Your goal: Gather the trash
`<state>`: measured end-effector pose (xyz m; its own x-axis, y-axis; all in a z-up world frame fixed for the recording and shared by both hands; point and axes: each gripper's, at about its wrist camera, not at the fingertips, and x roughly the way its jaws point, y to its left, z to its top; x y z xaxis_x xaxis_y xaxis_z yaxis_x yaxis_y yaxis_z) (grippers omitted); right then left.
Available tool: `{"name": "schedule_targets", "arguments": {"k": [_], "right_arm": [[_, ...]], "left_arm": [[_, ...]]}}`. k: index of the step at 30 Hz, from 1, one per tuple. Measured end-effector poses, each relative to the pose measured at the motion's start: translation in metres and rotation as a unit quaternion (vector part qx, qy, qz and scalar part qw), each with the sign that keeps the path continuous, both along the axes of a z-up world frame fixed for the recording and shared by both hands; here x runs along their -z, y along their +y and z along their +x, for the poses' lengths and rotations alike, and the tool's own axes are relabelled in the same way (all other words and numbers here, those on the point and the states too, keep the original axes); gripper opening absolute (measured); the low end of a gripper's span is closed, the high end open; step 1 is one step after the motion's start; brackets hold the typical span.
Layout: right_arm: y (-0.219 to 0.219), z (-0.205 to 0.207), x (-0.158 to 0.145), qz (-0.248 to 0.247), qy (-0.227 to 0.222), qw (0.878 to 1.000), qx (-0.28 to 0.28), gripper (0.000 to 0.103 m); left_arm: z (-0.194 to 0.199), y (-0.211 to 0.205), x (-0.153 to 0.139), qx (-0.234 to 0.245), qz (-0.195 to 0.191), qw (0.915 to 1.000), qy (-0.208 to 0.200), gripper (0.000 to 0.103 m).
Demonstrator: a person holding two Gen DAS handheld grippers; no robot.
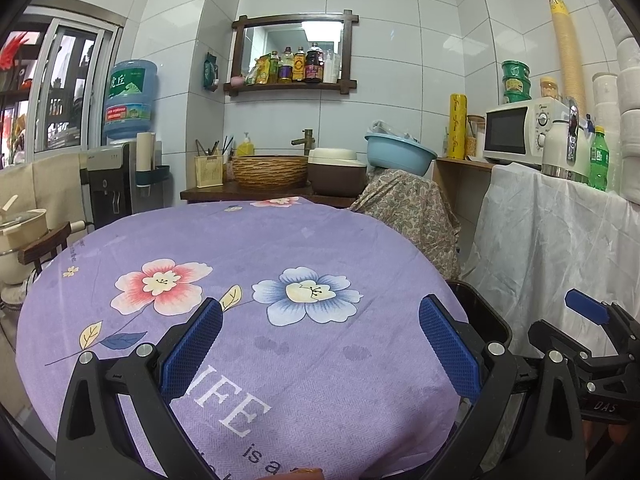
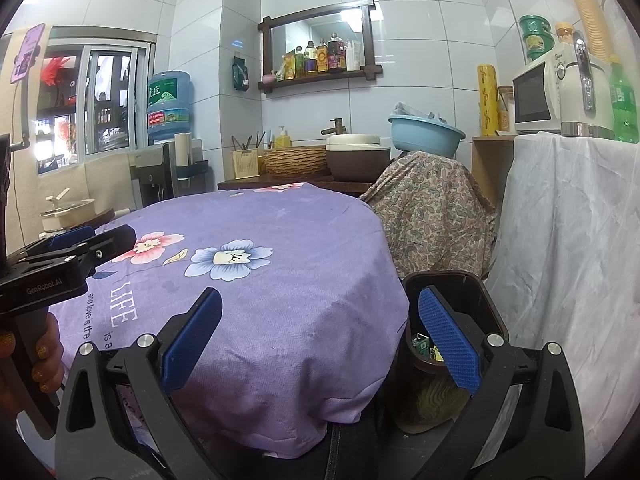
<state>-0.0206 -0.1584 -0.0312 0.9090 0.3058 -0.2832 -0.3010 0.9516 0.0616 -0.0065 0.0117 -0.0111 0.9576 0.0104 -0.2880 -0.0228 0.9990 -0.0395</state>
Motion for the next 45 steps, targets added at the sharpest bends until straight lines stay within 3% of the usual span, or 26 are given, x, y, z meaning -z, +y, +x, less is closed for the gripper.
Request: {"name": "schedule_targets", "arguments": {"k": [45], "right_arm": [[-0.0037, 0.0053, -0.0041, 0.001, 0.007, 1.0, -0.003, 0.097]], "left_arm": [[0.0002, -0.0036, 0.0046, 0.003, -0.006, 1.0, 0.005, 0.097]]}}
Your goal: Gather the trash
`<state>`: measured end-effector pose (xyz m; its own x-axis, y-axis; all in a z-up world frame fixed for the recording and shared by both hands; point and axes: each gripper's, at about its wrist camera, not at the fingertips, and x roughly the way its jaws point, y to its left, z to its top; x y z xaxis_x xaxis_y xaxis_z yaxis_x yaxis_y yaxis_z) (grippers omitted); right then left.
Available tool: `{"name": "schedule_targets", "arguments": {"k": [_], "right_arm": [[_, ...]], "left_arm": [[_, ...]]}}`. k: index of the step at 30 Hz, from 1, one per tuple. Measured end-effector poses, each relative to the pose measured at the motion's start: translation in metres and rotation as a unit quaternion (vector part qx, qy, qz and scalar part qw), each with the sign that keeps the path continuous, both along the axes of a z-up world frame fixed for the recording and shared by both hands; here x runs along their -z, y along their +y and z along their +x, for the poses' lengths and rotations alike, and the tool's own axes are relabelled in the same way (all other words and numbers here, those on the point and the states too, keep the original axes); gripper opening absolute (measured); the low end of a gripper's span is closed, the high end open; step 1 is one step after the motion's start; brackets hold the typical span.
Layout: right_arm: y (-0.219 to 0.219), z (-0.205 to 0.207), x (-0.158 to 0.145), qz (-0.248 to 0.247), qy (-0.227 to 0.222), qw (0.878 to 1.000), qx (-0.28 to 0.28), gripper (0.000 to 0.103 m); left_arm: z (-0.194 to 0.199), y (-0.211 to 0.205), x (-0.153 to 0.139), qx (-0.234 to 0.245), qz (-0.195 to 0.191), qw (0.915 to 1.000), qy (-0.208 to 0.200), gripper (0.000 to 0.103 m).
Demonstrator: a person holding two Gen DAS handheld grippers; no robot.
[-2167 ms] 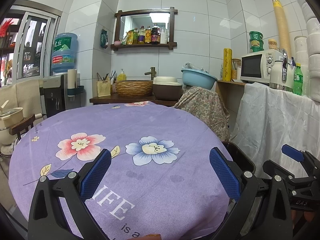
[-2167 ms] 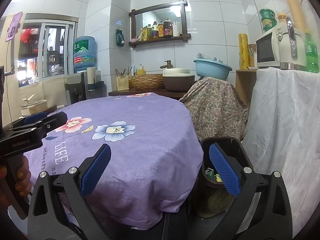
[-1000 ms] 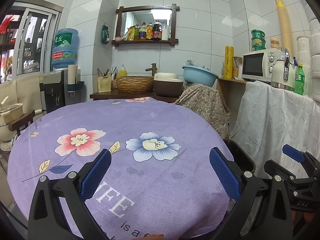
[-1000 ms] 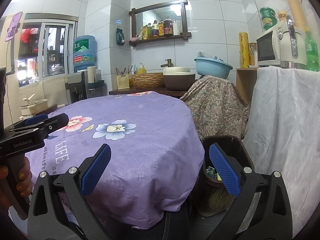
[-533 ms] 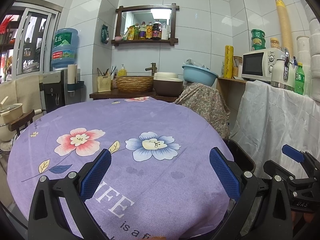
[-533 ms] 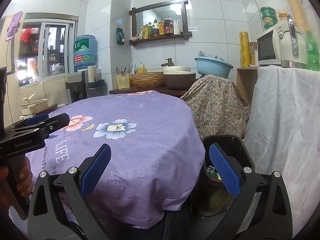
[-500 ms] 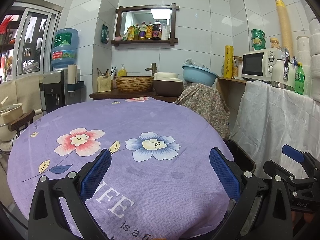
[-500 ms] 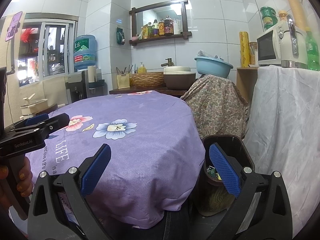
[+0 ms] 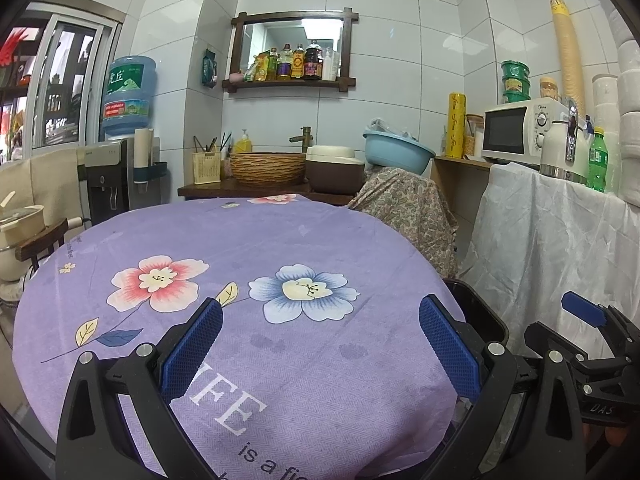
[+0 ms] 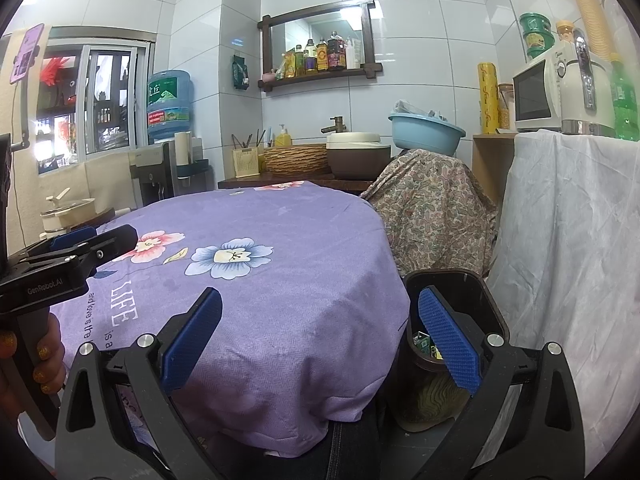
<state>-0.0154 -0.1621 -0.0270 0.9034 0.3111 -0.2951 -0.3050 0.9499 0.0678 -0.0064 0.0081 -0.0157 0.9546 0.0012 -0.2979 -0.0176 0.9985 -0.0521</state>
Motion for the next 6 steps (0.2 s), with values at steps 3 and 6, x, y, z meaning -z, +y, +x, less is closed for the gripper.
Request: {"name": "schedule_targets", "arguments": {"k": [3, 6], "right_arm": [[-0.0003, -0.0002, 0.0003, 0.001, 0.0, 1.0, 0.0, 0.097], [-0.0001, 0.0, 0.0, 0.0, 0.0, 1.0, 0.0, 0.097]], "left_arm": [[-0.0016, -0.0008, -0.0005, 0.003, 0.001, 1.0, -0.003, 0.097], [-0.0017, -0.0022, -0.0008, 0.001, 0.003, 1.0, -0.003, 0.097]]}}
